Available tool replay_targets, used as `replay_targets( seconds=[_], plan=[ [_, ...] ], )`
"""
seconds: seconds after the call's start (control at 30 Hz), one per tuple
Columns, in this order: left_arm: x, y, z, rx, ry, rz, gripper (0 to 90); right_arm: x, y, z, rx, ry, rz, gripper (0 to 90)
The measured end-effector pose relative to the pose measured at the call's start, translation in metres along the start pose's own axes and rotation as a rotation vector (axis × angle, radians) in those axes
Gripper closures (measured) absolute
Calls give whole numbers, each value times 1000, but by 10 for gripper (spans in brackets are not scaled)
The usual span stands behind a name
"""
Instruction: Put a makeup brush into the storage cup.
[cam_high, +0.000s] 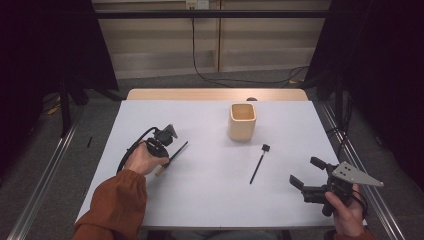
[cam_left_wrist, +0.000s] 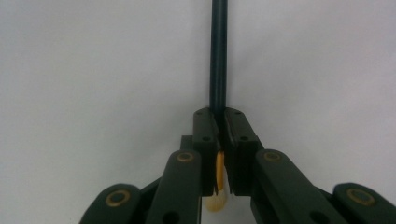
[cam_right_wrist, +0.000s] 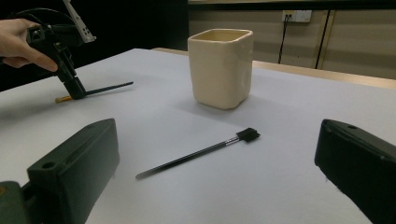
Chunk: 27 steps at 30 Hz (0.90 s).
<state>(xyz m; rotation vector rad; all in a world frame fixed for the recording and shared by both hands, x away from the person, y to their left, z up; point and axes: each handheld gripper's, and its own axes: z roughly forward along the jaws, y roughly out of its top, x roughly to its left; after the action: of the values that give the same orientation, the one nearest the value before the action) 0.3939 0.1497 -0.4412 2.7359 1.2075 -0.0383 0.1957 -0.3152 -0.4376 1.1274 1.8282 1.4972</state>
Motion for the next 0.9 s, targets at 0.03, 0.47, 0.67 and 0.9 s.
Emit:
replay_targets(
  seconds=[0.03,0.47,0.67,0.9],
  plan=[
    [1,-1,-2,-9,-9,-2,846,0,0,0,-1,-1,2,0],
    [6,-17,-32,-225,-104,-19,846,0,0,0,-1,-3,2,0],
    [8,-25,-39,-302,-102,-52,845,0,0,0,-3,-3,5,0],
    [12,-37,-42,-431,-135,-48,846,0,0,0,-4,-3,6,0]
  ],
)
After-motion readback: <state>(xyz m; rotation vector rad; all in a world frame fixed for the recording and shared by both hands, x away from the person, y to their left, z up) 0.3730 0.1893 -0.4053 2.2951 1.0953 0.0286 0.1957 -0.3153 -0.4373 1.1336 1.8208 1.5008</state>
